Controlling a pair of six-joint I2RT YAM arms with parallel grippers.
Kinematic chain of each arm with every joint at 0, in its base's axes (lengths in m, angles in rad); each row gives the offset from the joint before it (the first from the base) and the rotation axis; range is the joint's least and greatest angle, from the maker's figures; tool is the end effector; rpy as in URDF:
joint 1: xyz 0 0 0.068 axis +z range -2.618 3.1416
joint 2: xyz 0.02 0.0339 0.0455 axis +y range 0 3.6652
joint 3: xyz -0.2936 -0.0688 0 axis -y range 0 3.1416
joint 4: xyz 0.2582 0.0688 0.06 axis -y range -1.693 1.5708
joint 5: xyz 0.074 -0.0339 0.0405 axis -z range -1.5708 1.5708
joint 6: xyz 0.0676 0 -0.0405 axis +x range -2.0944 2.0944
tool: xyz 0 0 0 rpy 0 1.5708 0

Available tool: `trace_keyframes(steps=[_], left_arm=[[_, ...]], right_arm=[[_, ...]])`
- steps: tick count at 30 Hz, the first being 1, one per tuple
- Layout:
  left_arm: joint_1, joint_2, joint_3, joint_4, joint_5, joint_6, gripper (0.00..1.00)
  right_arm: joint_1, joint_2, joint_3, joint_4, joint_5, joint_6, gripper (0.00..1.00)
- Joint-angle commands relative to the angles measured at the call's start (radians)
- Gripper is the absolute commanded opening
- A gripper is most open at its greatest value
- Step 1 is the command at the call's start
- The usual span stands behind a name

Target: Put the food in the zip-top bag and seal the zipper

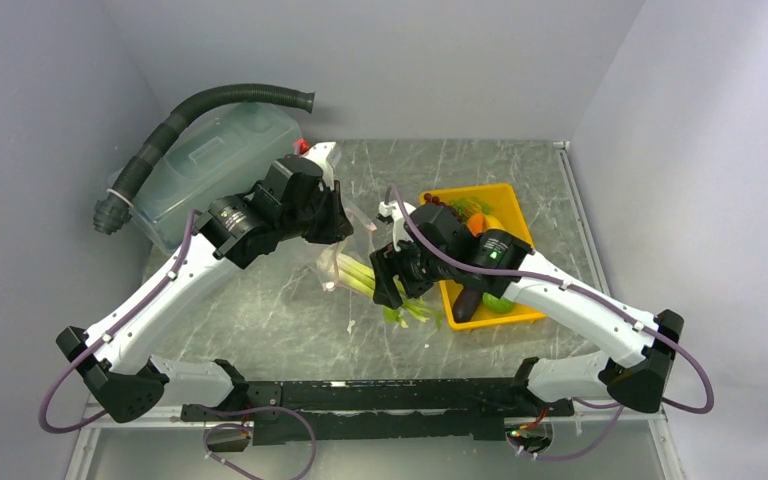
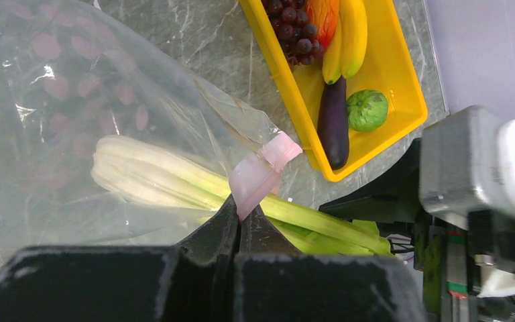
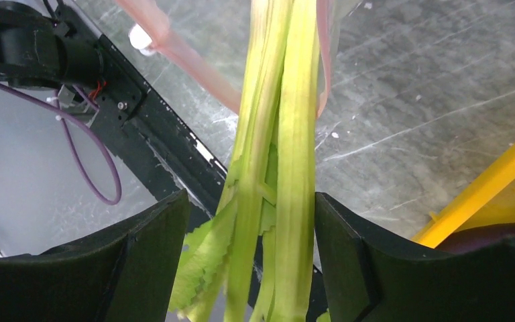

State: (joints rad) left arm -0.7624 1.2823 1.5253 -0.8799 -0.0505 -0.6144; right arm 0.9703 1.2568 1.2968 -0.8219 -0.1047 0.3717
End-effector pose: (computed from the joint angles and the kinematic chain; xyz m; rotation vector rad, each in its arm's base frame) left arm 0.2095 -0.1953 0.4312 0.1408 2.2950 -0.6915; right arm 0.1553 0.2392 0.3635 -0.7841 2.3575 0.7448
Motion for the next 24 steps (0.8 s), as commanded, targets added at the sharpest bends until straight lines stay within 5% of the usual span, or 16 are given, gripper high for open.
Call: trace_keyframes(steps=[1, 15, 24], left_arm=[[0.003, -0.027, 0.0, 0.046, -0.011, -0.016, 0.0], [0.004, -0.024, 0.003, 0.042, -0.017, -0.016, 0.0], [0.003, -0.027, -0.002, 0.035, -0.016, -0.011, 0.0]], right_arm=[[0.004, 0.004, -0.026, 0.032, -0.066, 0.034, 0.7], [0.024, 0.034, -0.07, 0.047, -0.079, 0.068, 0.63], [0.044, 0.042, -0.039, 0.018, -0.013, 0.065, 0.14]])
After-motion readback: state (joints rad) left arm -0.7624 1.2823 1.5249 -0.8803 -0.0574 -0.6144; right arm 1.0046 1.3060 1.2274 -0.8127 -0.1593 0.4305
